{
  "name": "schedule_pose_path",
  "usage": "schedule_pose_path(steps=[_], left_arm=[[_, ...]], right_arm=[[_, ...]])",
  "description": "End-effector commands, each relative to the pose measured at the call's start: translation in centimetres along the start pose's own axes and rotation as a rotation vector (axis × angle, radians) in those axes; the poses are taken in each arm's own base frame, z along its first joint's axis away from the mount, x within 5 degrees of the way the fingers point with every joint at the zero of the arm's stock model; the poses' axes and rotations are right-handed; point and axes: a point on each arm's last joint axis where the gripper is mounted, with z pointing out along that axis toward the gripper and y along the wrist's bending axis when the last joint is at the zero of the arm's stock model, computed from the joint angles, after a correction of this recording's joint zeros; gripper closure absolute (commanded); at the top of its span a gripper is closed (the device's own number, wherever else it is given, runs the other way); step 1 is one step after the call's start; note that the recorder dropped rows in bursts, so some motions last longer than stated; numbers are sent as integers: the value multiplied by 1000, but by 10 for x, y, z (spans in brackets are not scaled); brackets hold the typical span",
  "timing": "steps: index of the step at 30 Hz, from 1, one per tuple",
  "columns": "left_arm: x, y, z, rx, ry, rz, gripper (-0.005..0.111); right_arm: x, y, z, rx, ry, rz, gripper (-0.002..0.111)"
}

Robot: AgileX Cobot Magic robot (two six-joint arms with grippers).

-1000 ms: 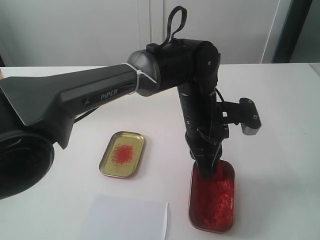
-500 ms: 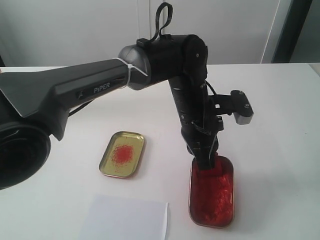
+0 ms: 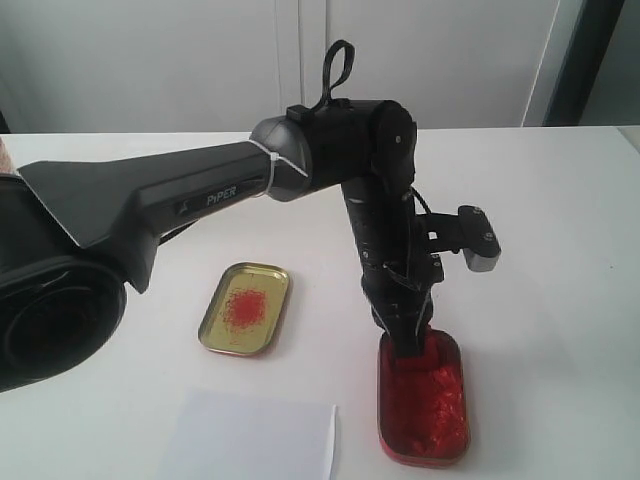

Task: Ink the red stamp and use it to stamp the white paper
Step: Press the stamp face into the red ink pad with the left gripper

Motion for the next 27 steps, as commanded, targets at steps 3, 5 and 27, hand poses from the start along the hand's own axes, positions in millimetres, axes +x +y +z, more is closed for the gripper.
schedule_pose_path(steps=[3,5,27], left_arm=[[-3,-7,-14,27,-19,5,107],[-4,-9,-17,27,-28,6,107],[13,10,-27,164,-177,-126,107]], right_arm=[[0,0,0,1,-14,5,108],[0,0,0,1,-14,5,108],[0,0,0,1,-14,5,108]])
